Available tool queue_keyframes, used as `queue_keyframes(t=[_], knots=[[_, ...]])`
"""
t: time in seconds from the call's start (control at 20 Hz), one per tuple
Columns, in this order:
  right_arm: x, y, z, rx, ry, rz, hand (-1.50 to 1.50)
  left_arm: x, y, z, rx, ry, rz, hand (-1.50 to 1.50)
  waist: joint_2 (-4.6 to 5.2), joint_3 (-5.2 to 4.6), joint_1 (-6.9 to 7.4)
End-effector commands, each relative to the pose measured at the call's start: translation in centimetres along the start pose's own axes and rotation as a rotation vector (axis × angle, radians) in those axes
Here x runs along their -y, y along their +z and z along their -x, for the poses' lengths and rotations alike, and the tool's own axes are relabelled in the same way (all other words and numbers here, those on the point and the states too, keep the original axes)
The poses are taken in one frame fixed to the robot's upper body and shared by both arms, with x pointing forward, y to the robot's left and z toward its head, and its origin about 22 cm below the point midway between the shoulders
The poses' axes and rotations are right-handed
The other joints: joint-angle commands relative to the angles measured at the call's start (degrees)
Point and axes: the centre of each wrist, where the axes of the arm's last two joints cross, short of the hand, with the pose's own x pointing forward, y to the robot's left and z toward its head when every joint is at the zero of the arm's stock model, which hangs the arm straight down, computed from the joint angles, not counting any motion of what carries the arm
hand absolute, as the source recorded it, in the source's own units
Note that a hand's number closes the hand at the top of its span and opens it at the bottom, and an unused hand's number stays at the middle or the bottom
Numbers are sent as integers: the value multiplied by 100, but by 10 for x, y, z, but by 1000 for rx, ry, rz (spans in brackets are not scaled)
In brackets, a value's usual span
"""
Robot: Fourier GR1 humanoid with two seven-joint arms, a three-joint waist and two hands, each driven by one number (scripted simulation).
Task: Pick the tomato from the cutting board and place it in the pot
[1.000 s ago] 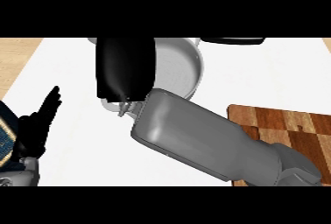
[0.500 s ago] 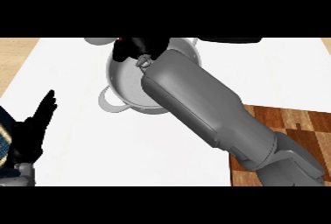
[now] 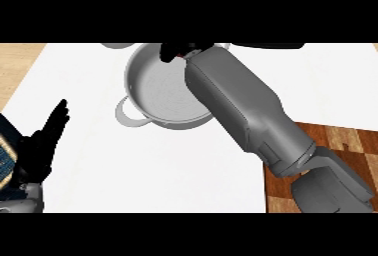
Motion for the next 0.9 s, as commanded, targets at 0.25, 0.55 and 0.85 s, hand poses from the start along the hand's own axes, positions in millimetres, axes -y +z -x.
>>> queue_keyframes(t=[0.25,0.55,0.85], knots=[[-29,-6,48,-99,-193,-94,-150,6,-3,-1,8,-3,-2,0,82,7,91],[-26,-11,50,-55,-287,-70,-150,9,-7,-3,26,-20,19,0,98,5,162],[-8,-15,42,10,-553,156,-150,0,-3,-4,27,-8,-3,0,38,20,125]])
